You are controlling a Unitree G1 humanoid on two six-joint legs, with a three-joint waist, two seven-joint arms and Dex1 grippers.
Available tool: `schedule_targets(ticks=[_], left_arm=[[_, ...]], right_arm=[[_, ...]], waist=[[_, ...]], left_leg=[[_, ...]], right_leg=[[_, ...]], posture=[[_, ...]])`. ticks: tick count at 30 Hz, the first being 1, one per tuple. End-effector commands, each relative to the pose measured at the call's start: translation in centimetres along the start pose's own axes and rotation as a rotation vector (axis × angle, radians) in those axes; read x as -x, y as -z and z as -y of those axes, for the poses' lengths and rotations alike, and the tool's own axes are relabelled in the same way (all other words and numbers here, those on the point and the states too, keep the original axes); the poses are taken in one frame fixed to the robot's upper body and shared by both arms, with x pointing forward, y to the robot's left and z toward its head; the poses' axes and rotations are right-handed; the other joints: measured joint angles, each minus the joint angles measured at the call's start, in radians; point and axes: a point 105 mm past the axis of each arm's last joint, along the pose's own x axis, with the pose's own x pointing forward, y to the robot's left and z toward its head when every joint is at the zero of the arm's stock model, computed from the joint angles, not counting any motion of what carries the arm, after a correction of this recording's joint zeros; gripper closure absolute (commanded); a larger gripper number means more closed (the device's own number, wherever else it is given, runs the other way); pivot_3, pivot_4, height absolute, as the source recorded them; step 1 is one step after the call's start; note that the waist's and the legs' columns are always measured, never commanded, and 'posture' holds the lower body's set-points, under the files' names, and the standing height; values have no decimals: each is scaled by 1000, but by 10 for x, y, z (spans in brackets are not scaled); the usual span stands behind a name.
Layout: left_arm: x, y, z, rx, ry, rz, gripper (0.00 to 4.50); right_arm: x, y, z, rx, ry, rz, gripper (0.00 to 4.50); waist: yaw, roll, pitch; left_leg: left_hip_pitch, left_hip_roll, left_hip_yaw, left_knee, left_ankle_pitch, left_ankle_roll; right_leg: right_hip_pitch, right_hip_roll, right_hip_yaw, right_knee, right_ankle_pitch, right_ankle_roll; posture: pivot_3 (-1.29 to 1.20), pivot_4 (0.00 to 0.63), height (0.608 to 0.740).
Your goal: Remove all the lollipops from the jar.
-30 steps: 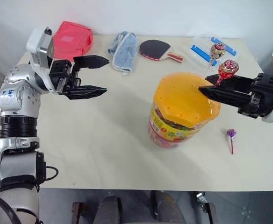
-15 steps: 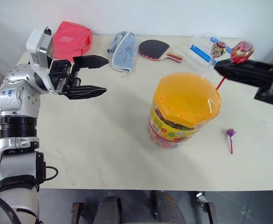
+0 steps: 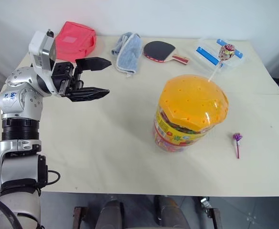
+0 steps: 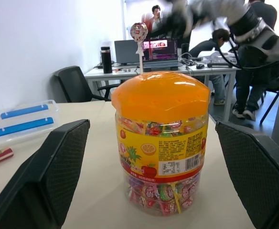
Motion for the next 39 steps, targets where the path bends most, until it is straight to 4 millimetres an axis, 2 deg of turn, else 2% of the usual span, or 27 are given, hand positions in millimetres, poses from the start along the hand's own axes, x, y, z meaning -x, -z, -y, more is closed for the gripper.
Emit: schedule_targets(ticks=[1,4,9,15,16,17,21,26,29,32,35,39], left_arm=[[-2,-9,13,-46,94,6,0],[0,-9,16,-44,84,1,0],[4,-9,21,-43,60,-5,0],[6,-8,26,-39,43,-10,0],[6,-8,26,-39,42,-10,0],[6,-8,26,-39,41,-9,0],[6,-8,27,-38,38,-8,0],[5,-7,27,-34,37,-4,0],[5,-6,26,-31,40,0,0],[4,-5,25,-29,42,4,0],[2,-4,23,-28,49,10,0],[-2,-3,20,-33,66,23,0]], right_arm=[[-14,36,24,37,113,-98,4473],[-29,69,32,3,145,-175,4473],[-45,111,52,-41,225,-276,4473],[-59,130,59,-68,238,-301,4473],[-59,130,59,-64,239,-306,4067],[-59,131,59,-61,239,-310,3918],[-54,127,54,-60,212,-304,2654],[-33,113,44,-26,186,-281,967],[-15,97,27,27,124,-260,21],[1,70,4,68,46,-193,21],[15,24,-23,100,-60,-48,21],[18,-25,-59,128,-228,134,21]], waist=[[-4,1,0],[-17,1,0],[-30,2,0],[-29,2,0],[-28,2,0],[-26,2,0],[-24,2,0],[-24,2,0],[-23,3,-1],[-22,3,-1],[-27,3,-1],[-26,3,-1]], left_leg=[[0,0,0,0,0,0],[1,0,1,0,0,-1],[1,0,1,0,1,-2],[2,0,1,0,1,-2],[2,0,1,0,1,-2],[2,0,1,0,1,-2],[2,0,1,0,1,-2],[2,0,1,0,1,-2],[2,0,0,0,1,-2],[2,0,0,0,1,-2],[3,0,0,0,1,-2],[4,0,-1,0,1,-2]], right_leg=[[-1,0,0,0,0,0],[-2,1,1,3,0,0],[-1,1,1,4,0,0],[-1,0,1,4,0,0],[-1,0,1,4,0,0],[-1,0,1,4,0,0],[0,0,1,4,0,0],[0,0,1,4,0,0],[0,0,1,4,0,0],[0,1,1,4,0,0],[1,1,1,4,0,0],[1,1,1,5,0,0]], posture=[[0,150,740],[0,150,740],[0,150,740],[0,150,740],[0,150,740],[0,150,740],[0,150,740],[0,150,740],[0,150,740],[0,150,740],[0,150,740],[0,150,740]])
